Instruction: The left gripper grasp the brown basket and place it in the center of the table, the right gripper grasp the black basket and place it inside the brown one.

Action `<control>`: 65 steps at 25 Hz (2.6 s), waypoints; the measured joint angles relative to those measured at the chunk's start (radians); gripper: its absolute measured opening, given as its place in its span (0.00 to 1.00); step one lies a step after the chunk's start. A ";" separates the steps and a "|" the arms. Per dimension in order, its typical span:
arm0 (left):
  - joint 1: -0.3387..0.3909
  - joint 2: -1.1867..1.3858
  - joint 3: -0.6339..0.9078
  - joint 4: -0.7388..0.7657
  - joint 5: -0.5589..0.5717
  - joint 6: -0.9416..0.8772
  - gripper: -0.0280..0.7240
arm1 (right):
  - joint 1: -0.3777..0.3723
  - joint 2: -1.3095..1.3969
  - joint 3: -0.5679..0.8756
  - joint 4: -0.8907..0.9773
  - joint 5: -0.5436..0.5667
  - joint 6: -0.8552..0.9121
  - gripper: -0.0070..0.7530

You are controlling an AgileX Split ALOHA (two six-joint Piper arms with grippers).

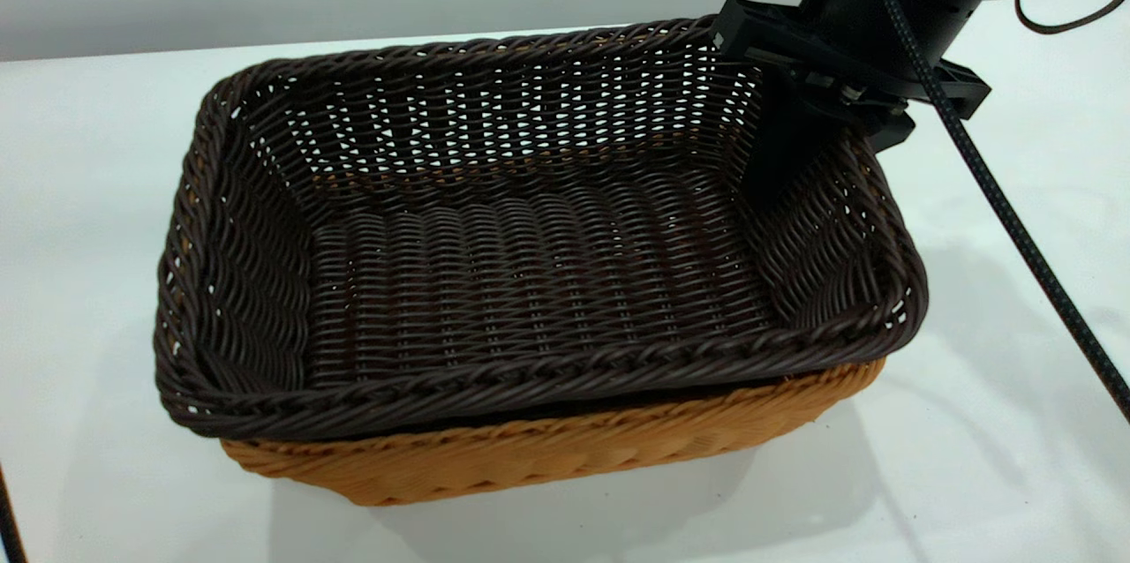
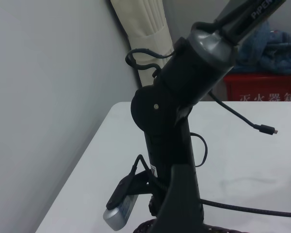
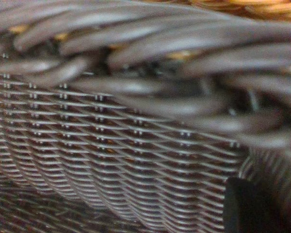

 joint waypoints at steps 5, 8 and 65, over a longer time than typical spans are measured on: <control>0.000 0.000 0.000 0.000 0.000 0.001 0.75 | 0.000 0.000 0.000 0.001 -0.004 0.000 0.17; 0.000 0.000 0.000 0.000 0.000 0.001 0.75 | 0.000 0.000 0.000 0.002 -0.024 0.000 0.17; 0.001 -0.349 0.000 0.448 0.190 -0.428 0.04 | 0.001 -0.403 -0.368 -0.129 0.357 0.019 0.01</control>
